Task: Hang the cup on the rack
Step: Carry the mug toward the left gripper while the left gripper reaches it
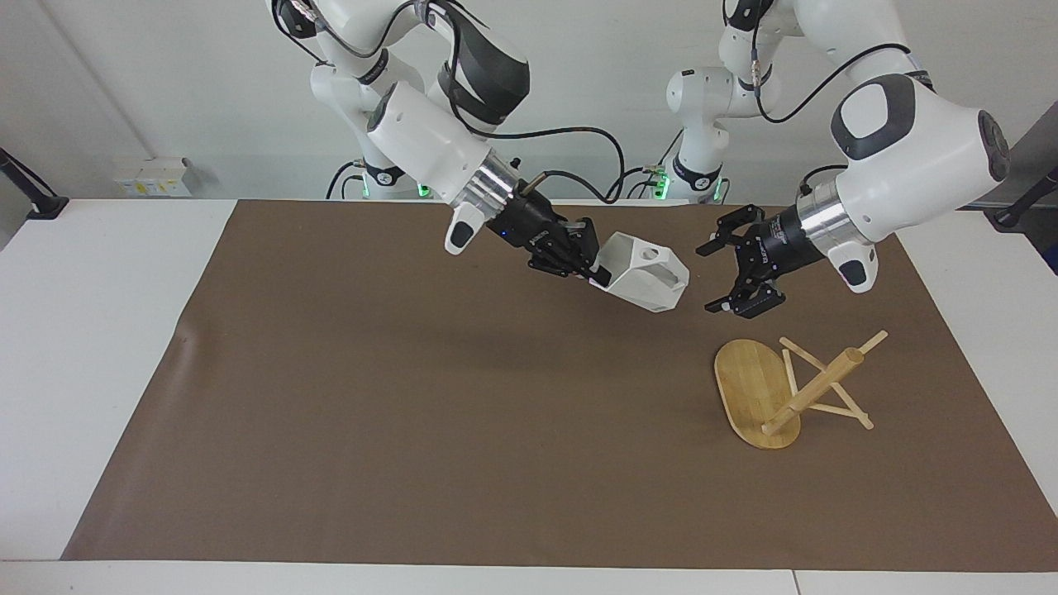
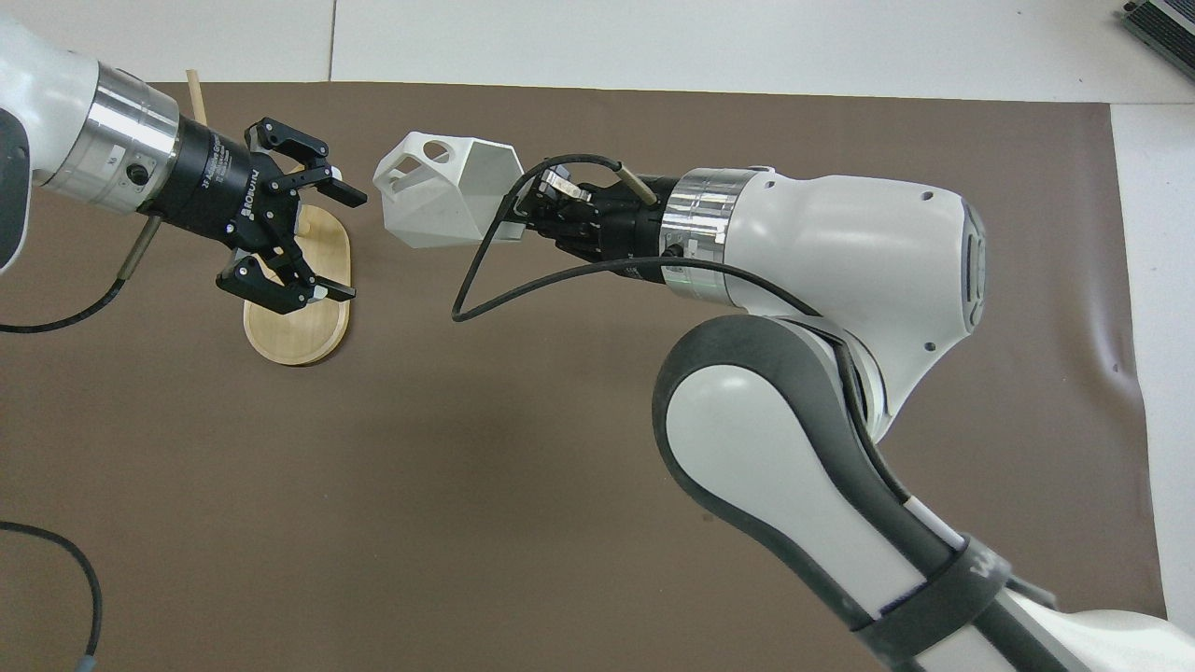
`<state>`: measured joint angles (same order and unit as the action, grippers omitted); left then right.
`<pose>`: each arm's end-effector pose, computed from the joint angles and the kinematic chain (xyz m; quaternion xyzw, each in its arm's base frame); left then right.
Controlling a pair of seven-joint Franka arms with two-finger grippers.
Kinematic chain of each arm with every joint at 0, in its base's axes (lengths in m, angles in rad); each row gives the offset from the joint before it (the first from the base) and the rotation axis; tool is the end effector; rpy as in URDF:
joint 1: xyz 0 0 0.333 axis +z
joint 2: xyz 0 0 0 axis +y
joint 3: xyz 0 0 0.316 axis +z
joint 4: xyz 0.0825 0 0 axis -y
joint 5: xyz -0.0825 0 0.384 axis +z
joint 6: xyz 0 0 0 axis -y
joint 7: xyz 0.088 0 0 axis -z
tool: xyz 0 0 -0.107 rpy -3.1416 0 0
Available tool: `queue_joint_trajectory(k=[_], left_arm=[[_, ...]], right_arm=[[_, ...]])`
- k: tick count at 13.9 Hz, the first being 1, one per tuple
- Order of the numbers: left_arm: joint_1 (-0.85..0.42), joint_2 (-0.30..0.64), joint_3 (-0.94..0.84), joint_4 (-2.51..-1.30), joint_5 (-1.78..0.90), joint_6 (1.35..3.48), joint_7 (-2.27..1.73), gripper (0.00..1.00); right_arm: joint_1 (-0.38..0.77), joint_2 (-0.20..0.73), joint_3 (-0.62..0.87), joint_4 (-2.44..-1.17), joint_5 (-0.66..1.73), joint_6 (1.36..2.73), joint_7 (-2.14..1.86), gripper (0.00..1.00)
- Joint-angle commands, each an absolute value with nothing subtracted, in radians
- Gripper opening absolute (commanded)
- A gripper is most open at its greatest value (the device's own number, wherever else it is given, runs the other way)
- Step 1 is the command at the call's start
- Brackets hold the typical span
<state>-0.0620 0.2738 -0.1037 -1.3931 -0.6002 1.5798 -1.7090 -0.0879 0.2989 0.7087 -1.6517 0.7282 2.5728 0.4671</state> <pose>0.6179 -0.1551 0.5669 0.6695 0.6745 -0.2727 0.1500 0.5899 0.3382 0.5466 -0.8623 0.1906 -0.0678 0.4642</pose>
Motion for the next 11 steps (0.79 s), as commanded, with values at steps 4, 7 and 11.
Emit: queue_joint_trajectory(k=[4, 7, 11], left_arm=[[-0.069, 0.279, -0.109, -1.364, -0.615, 1.549, -1.75, 1.0], [-0.06, 0.278, -0.109, -1.364, -0.612, 1.549, -1.749, 1.0], [-0.067, 0.278, -0.11, -1.362, -0.62, 1.546, -1.75, 1.0]], right_arm=[[-0.084, 0.307, 0.753, -1.652, 0.753, 2.637, 0.5, 0.0], [-0.083, 0.307, 0.756, -1.651, 0.753, 2.64, 0.503, 0.0], [-0.066, 0.316, 0.761, -1.652, 0.753, 2.642, 0.508, 0.0]])
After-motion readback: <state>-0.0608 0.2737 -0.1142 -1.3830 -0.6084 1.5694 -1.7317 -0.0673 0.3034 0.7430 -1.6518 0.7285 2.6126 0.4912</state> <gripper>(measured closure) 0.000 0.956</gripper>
